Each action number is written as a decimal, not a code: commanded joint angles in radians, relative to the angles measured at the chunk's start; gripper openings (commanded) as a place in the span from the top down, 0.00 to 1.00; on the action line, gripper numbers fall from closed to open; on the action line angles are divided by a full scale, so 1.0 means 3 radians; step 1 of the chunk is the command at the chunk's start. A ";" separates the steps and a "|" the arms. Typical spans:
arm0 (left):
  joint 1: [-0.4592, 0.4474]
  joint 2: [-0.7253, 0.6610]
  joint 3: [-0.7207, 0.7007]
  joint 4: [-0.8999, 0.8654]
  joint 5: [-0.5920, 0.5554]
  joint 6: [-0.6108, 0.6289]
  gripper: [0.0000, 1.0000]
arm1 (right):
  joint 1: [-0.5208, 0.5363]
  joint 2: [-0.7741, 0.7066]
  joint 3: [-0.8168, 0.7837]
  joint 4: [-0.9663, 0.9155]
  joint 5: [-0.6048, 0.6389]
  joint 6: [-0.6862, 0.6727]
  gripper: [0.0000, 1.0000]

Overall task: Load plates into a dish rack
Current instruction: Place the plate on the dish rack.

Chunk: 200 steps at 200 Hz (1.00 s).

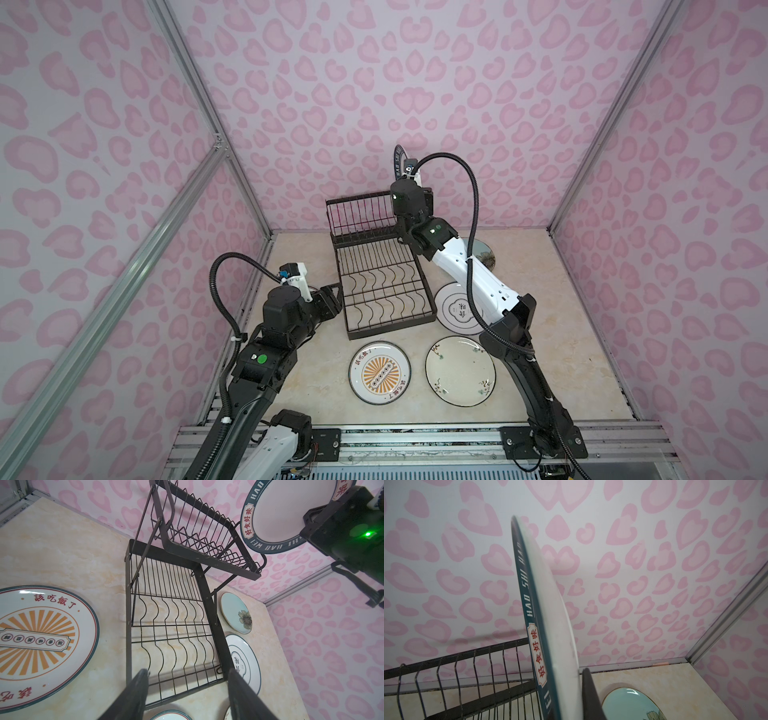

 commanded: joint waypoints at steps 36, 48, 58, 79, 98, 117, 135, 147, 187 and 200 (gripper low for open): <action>0.0007 -0.0002 0.0069 -0.0016 -0.0052 0.0039 0.37 | -0.0020 0.0069 0.0018 0.0102 0.0054 0.0022 1.00; 0.0007 -0.0009 0.0067 -0.0024 -0.0052 0.0034 0.37 | -0.0027 0.0074 0.0019 0.0098 0.0054 0.0032 1.00; 0.0006 -0.0015 0.0060 -0.0029 -0.0051 0.0033 0.37 | -0.0031 0.0079 0.0016 0.0080 0.0055 0.0038 1.00; 0.0005 -0.0028 0.0066 -0.0037 -0.0058 0.0034 0.37 | -0.0036 0.0091 0.0008 0.0068 0.0054 0.0044 1.00; 0.0007 -0.0041 0.0066 -0.0037 -0.0062 0.0033 0.37 | -0.0039 0.0098 0.0007 0.0067 0.0059 0.0033 1.00; 0.0007 -0.0048 0.0064 -0.0043 -0.0062 0.0033 0.37 | -0.0041 0.0105 0.0010 0.0056 0.0059 0.0040 1.00; 0.0005 -0.0054 0.0067 -0.0040 -0.0061 0.0039 0.37 | -0.0041 0.0120 0.0012 0.0048 0.0059 0.0047 1.00; 0.0007 -0.0054 0.0066 -0.0043 -0.0057 0.0039 0.37 | -0.0041 0.0126 0.0010 0.0040 0.0062 0.0052 1.00; 0.0007 -0.0074 0.0063 -0.0044 -0.0063 0.0049 0.37 | -0.0035 0.0153 0.0009 0.0034 0.0070 0.0046 1.00; 0.0007 -0.0078 0.0062 -0.0043 -0.0063 0.0053 0.37 | -0.0031 0.0161 0.0007 0.0034 0.0074 0.0046 1.00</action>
